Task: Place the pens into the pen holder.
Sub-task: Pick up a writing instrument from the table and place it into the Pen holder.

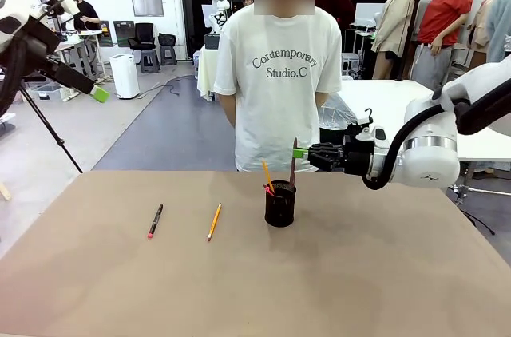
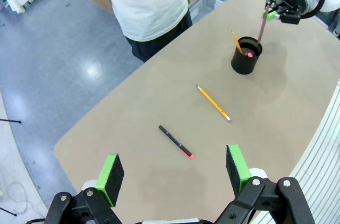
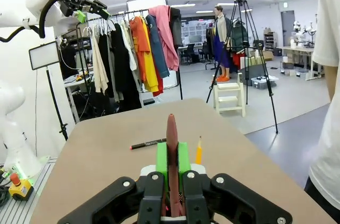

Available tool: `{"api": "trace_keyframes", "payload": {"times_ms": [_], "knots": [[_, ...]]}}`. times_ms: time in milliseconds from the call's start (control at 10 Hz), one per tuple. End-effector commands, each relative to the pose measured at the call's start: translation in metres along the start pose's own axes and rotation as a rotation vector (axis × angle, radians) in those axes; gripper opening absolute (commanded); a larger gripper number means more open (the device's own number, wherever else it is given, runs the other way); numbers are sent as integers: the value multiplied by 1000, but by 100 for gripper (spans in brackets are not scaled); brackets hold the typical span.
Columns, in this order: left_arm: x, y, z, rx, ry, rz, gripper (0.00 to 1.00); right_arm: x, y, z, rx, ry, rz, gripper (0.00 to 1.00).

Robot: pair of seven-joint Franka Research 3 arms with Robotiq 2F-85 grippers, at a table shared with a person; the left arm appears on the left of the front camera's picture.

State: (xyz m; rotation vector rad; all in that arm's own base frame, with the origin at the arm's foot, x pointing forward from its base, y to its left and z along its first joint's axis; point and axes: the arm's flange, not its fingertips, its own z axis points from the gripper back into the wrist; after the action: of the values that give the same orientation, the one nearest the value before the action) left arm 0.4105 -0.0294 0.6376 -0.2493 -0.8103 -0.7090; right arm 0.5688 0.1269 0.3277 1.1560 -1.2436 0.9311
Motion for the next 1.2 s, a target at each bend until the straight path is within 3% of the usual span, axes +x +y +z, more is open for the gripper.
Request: {"api": "trace_keyframes", "payload": {"times_ms": [0, 200, 300, 800, 1100], "knots": [[0, 0, 2, -3, -4, -5, 100, -6, -8, -13, 4, -7, -23, 0], [0, 0, 2, -3, -4, -5, 100, -13, -11, -17, 15, -14, -20, 0], [0, 0, 2, -3, -4, -5, 100, -16, -11, -18, 19, -1, -22, 8], [0, 0, 2, -3, -4, -5, 100, -17, -9, -17, 24, 27, -15, 100], [0, 0, 2, -3, -4, -5, 100, -13, -7, -17, 37, 32, -20, 100]]}}
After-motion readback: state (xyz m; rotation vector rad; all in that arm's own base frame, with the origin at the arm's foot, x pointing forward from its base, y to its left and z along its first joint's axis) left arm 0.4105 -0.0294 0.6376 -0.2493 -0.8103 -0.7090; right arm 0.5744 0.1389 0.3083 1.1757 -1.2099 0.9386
